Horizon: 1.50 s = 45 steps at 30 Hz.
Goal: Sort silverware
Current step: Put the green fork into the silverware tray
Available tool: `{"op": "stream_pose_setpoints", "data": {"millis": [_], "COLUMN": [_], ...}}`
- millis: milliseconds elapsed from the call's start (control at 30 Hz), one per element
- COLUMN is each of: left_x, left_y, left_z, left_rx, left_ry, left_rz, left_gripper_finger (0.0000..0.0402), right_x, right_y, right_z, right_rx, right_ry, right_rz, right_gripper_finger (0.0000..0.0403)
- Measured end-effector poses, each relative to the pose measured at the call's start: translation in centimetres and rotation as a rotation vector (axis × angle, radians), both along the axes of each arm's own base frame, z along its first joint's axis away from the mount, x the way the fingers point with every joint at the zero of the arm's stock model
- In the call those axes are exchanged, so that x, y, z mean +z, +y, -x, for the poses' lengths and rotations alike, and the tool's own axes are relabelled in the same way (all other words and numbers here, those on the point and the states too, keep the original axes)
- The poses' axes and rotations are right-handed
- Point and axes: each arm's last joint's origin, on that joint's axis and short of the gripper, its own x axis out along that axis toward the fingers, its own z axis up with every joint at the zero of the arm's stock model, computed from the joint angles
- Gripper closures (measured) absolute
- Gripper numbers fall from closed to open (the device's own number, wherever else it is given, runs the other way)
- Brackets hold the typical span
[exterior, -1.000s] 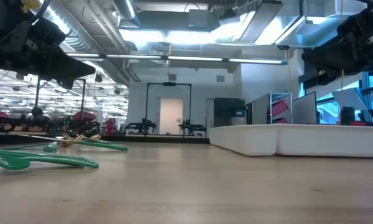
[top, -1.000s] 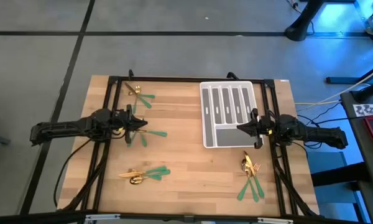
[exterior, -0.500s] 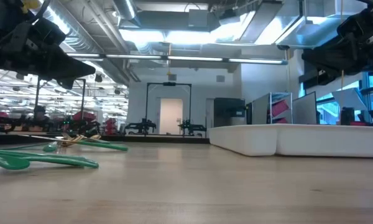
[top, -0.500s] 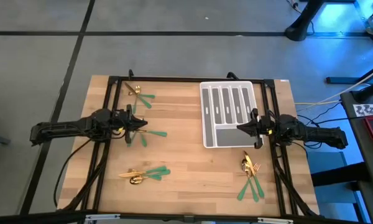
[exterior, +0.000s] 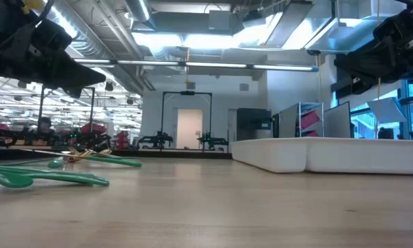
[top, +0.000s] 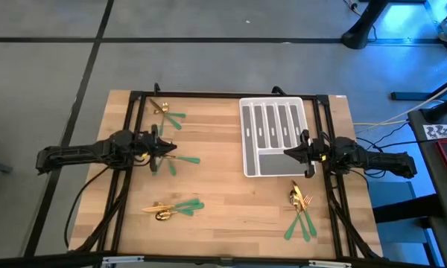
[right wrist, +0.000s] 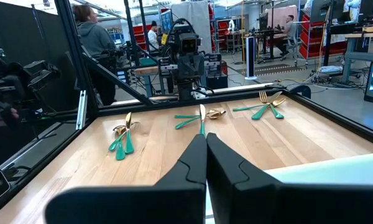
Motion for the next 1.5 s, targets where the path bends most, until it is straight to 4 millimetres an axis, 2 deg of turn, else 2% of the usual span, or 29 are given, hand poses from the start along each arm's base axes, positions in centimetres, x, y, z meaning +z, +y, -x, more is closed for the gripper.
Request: {"op": "stream_pose_setpoints", "data": {"millis": [67, 133, 267, 333, 500, 567, 733, 867, 933, 1033, 1233, 1300, 1400, 1500], "left_x": [0.2, 0.7, 1.5, 1.7, 1.8, 1.9, 1.7, 1.0, 0.3, -0.3, 0.3, 0.3, -0.9, -2.4], "left_y": [0.0, 0.0, 0.0, 0.0, 0.5, 0.7, 0.7, 0.8, 0.8, 0.5, -0.5, -0.6, -0.5, -0.2], "left_z": [0.0, 0.0, 0.0, 0.0, 0.1, 0.1, 0.0, -0.5, -0.8, -1.5, -3.1, -3.4, -4.1, -4.8], "left_rx": [0.002, 0.006, 0.013, 0.020, 0.156, 0.197, 0.209, 0.225, 0.231, 0.141, -0.065, -0.055, -0.002, 0.087], "left_ry": [-0.021, -0.089, -0.223, -0.258, -0.293, -0.317, -0.303, -0.205, -0.097, 0.072, 0.418, 0.558, 0.687, 0.787], "left_rz": [-0.011, 0.060, 0.385, 0.487, 0.409, 0.442, 0.448, 0.385, 0.379, 0.387, 0.299, 0.256, 0.244, 0.222], "left_gripper_finger": [0.0402, 0.0402, 0.0402, 0.0402, 0.0402, 0.0402, 0.0402, 0.0402, 0.0401, 0.0382, 0.0282, 0.0243, 0.0192, 0.0166], "right_x": [0.0, 0.0, 0.0, 0.0, 0.0, 0.0, 0.0, 0.0, 0.0, 0.0, 0.0, 0.0, 0.0, 0.0], "right_y": [0.0, 0.0, 0.0, 0.0, 0.0, 0.0, 0.0, 0.0, 0.0, 0.0, 0.0, 0.0, 0.0, 0.0], "right_z": [0.0, 0.0, 0.0, 0.0, 0.0, 0.0, 0.0, 0.0, 0.0, 0.0, 0.0, 0.0, 0.0, 0.0], "right_rx": [0.000, 0.000, 0.000, 0.000, 0.000, 0.000, 0.000, 0.000, 0.000, 0.000, 0.000, 0.000, 0.000, 0.000], "right_ry": [0.000, 0.000, 0.000, 0.000, 0.000, 0.000, -0.001, 0.000, 0.000, 0.000, -0.001, 0.000, -0.001, 0.000], "right_rz": [0.000, 0.000, 0.000, 0.000, 0.000, 0.000, 0.000, 0.000, 0.000, 0.000, 0.000, 0.000, 0.000, 0.000], "right_gripper_finger": [0.0402, 0.0402, 0.0402, 0.0402, 0.0402, 0.0402, 0.0402, 0.0402, 0.0402, 0.0402, 0.0402, 0.0402, 0.0402, 0.0402]}}
